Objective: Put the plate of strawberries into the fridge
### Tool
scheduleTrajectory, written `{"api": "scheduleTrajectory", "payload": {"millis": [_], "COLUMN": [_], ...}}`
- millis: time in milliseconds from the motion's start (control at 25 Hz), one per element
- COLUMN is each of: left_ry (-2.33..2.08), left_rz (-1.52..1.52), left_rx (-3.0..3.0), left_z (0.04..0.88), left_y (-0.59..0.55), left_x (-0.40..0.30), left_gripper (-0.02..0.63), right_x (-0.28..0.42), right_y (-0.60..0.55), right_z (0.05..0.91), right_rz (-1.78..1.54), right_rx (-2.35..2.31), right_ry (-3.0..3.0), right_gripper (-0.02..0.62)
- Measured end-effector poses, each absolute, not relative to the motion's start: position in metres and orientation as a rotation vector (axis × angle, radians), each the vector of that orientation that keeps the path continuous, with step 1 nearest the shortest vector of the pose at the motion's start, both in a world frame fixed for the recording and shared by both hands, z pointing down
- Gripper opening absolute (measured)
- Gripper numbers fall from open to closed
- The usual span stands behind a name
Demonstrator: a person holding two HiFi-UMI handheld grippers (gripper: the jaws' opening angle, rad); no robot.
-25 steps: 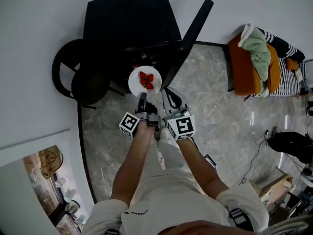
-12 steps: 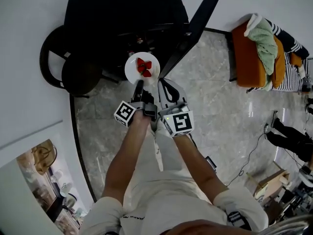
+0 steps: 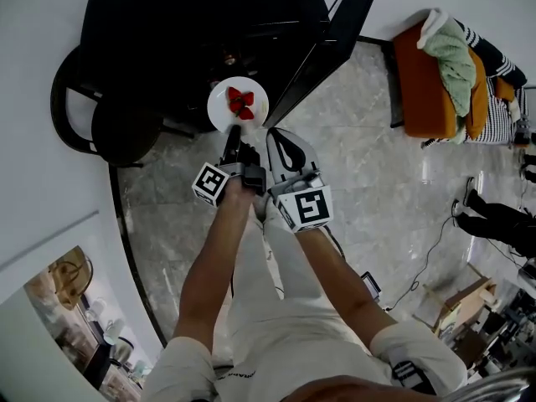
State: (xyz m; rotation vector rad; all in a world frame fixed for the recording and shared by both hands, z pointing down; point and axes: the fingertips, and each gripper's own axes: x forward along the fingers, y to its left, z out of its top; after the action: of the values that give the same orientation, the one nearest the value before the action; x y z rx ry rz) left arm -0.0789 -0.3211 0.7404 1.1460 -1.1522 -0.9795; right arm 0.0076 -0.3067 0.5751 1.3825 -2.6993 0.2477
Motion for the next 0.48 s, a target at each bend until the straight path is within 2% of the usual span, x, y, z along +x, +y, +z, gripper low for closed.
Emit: {"api": "scheduleTrajectory", "payload": {"millis": [480], "left_ry": [-1.176], "left_rz": [-0.98], "left_rx": [1.121], "left_z": [0.8], "left_y": [-0.34], "left_x": [-0.088], "left_gripper": [0.011], "right_x": [0.001], "right_y": [-0.301], "right_z": [0.599], "right_rz": [0.273], "right_rx": [1.364], "right_ry": [-2.693], "right_gripper": [0.012]}}
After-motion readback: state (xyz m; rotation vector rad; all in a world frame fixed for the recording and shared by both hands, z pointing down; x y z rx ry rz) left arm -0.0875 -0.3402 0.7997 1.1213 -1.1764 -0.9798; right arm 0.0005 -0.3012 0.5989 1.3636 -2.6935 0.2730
